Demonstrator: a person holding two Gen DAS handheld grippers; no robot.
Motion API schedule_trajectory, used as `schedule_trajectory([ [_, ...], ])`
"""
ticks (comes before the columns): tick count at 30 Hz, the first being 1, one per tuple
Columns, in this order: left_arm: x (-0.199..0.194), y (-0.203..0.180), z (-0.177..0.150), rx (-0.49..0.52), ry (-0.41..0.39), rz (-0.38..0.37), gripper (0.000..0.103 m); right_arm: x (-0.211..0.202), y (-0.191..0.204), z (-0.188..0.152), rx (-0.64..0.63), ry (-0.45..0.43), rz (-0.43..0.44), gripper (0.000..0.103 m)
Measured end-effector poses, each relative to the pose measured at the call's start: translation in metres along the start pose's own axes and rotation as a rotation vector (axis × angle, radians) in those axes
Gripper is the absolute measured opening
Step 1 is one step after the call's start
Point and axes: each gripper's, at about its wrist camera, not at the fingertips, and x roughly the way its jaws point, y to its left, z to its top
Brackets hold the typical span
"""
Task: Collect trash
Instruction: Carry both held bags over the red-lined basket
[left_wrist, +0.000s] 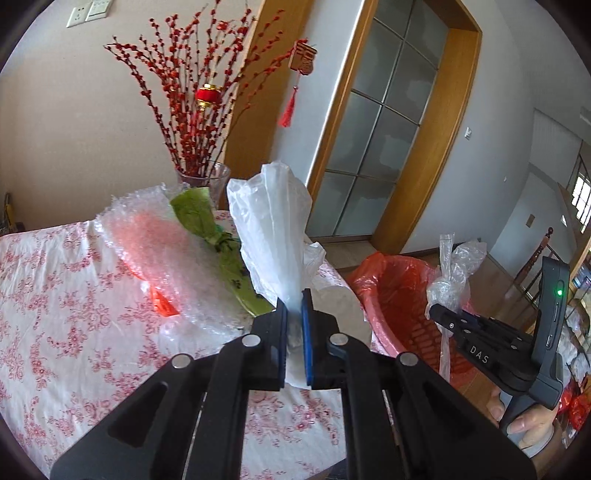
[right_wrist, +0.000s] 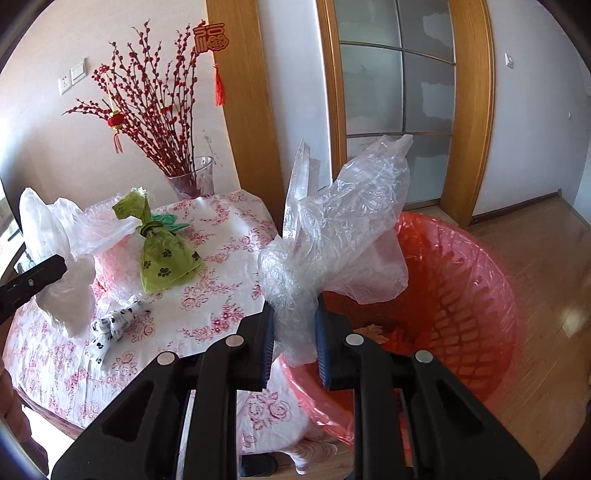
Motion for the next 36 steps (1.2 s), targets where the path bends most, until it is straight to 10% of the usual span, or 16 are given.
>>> schedule_trajectory([
  [36,0.125,-0.128,-0.011,0.133,0.147,-0.248,0.009,-0.003,-0.113,0.018,0.157,-0.047,-0.136,0.020],
])
